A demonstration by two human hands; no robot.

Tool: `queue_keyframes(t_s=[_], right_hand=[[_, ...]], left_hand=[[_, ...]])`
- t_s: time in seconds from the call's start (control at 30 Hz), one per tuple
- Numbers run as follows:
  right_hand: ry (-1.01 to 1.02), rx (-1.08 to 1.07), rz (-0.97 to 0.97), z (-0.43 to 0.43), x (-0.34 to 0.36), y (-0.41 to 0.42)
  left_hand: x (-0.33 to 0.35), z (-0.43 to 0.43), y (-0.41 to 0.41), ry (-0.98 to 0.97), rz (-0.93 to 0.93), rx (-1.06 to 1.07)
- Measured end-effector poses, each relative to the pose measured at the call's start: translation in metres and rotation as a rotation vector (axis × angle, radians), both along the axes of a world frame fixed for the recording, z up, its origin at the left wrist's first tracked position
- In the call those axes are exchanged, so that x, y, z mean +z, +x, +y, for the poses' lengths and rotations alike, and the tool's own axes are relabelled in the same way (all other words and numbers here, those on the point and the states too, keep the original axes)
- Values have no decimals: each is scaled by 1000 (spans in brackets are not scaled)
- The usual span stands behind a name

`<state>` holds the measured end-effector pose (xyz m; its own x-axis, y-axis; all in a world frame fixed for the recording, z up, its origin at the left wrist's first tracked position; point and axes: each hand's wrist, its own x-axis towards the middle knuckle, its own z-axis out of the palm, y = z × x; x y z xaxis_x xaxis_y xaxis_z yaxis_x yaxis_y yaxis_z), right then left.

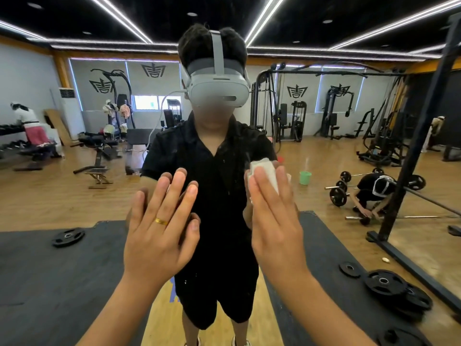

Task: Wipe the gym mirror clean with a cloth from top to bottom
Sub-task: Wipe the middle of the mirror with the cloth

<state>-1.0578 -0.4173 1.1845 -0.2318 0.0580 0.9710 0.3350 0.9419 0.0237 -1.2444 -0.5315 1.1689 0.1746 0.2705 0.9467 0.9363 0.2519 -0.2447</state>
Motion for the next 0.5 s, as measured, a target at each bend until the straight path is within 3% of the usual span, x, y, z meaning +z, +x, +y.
queue_keyframes(t_s=[0.1,0.33,0.5], right_hand=[[44,16,-51,14,14,14],[-113,39,277,-2,33,-13],[97,117,-55,-3,2,-9]], left_hand=[[-1,0,-1,6,-1,-1],[-1,1,0,18,-5,-5],[-1,1,-2,15,-4,-2]])
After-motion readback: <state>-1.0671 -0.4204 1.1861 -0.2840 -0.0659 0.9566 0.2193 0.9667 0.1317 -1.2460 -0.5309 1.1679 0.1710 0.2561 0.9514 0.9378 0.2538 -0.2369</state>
